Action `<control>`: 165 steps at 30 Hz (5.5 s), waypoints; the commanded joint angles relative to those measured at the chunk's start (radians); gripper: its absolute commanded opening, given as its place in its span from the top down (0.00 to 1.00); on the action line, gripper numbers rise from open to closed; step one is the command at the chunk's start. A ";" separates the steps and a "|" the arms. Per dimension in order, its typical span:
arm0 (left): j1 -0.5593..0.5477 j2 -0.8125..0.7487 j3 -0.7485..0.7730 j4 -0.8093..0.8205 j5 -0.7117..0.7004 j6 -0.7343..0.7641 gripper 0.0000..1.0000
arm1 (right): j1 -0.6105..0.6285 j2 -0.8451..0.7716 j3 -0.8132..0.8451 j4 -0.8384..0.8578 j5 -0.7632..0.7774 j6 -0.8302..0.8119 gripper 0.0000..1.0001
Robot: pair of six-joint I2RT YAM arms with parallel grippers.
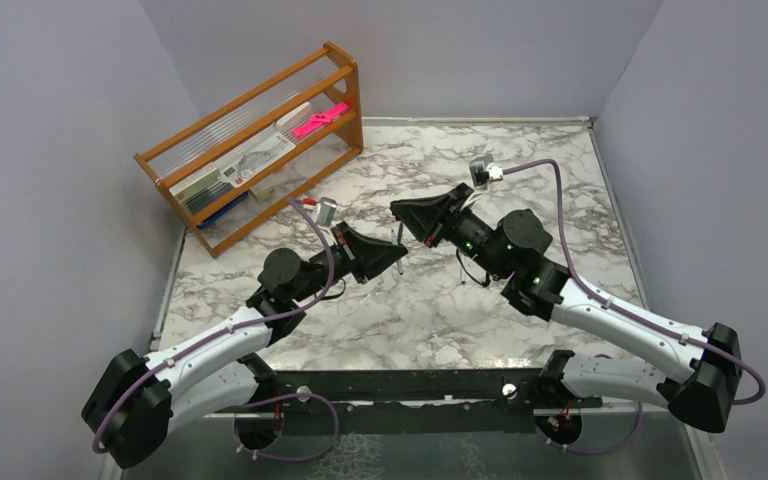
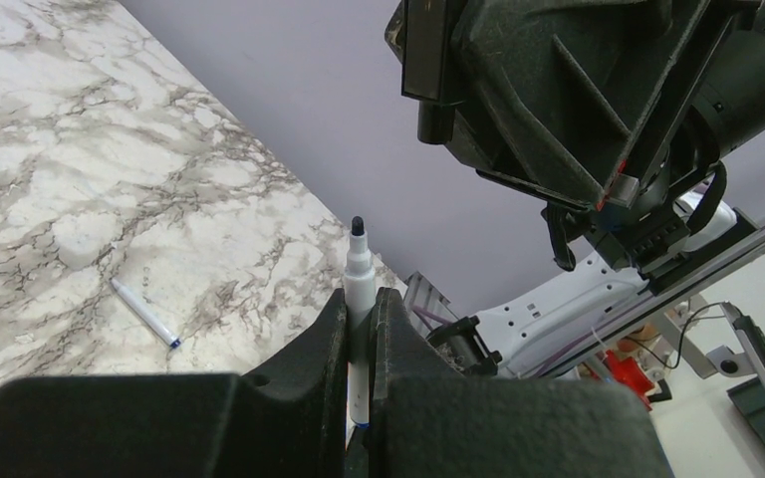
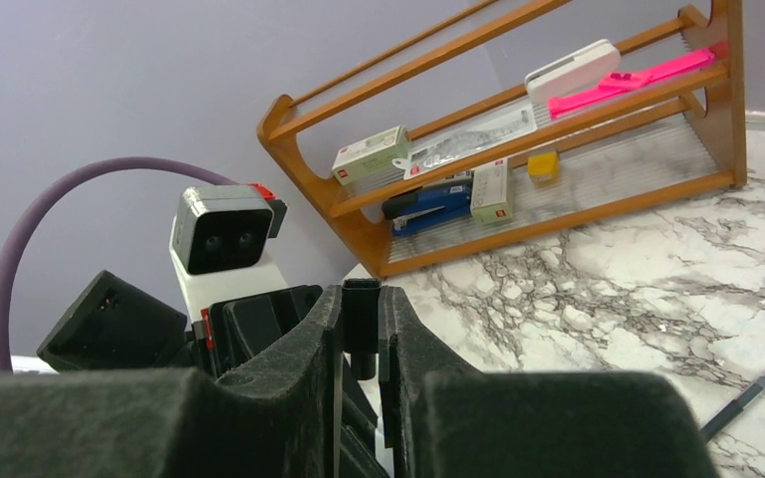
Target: Insert the pens into the pen caps
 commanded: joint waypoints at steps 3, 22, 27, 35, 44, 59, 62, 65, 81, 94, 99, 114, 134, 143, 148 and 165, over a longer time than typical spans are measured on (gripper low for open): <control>-0.006 -0.006 0.032 0.054 -0.021 -0.001 1.00 | 0.004 -0.007 -0.017 0.032 -0.027 -0.003 0.99; -0.010 0.013 0.047 0.060 0.000 -0.002 1.00 | 0.004 0.028 -0.013 0.056 -0.063 -0.021 0.99; -0.009 0.009 0.044 0.060 -0.007 -0.001 1.00 | 0.004 0.032 -0.013 0.056 -0.066 -0.021 0.99; -0.010 0.005 0.043 0.060 -0.009 -0.001 1.00 | 0.004 0.031 -0.024 0.062 -0.065 -0.019 0.99; -0.009 -0.004 0.043 0.060 -0.008 0.000 1.00 | 0.004 0.029 -0.031 0.059 -0.064 -0.021 0.99; -0.009 -0.011 0.038 0.060 -0.013 -0.004 1.00 | 0.004 0.030 -0.046 0.066 -0.055 -0.017 0.99; -0.009 -0.012 0.036 0.059 -0.020 -0.004 1.00 | 0.004 0.030 -0.046 0.069 -0.062 -0.016 0.99; -0.009 -0.011 0.032 0.060 -0.030 -0.004 1.00 | 0.003 0.026 -0.047 0.068 -0.064 -0.016 0.99; -0.009 0.009 0.037 0.060 -0.061 0.009 1.00 | 0.003 -0.016 -0.086 0.053 -0.064 -0.001 0.99; -0.009 0.036 0.049 0.057 -0.058 0.011 1.00 | 0.003 -0.016 -0.112 0.045 -0.074 0.008 0.99; -0.009 0.030 0.049 0.058 -0.058 0.012 1.00 | 0.004 -0.009 -0.119 0.046 -0.070 0.008 0.99; -0.009 0.030 0.057 0.057 -0.063 0.016 1.00 | 0.004 -0.009 -0.137 0.027 -0.065 0.009 0.99; -0.003 0.005 0.070 0.050 -0.126 0.012 1.00 | 0.005 -0.025 -0.234 0.121 -0.077 0.091 0.99; -0.001 0.009 0.116 0.046 -0.098 0.010 1.00 | 0.005 -0.019 -0.271 0.110 -0.062 0.075 0.99; -0.001 0.006 0.121 0.042 -0.099 0.013 1.00 | 0.005 -0.007 -0.270 0.116 -0.064 0.071 0.99; 0.102 0.015 0.217 -0.023 -0.100 0.095 1.00 | 0.006 -0.043 -0.322 0.081 -0.168 0.107 0.99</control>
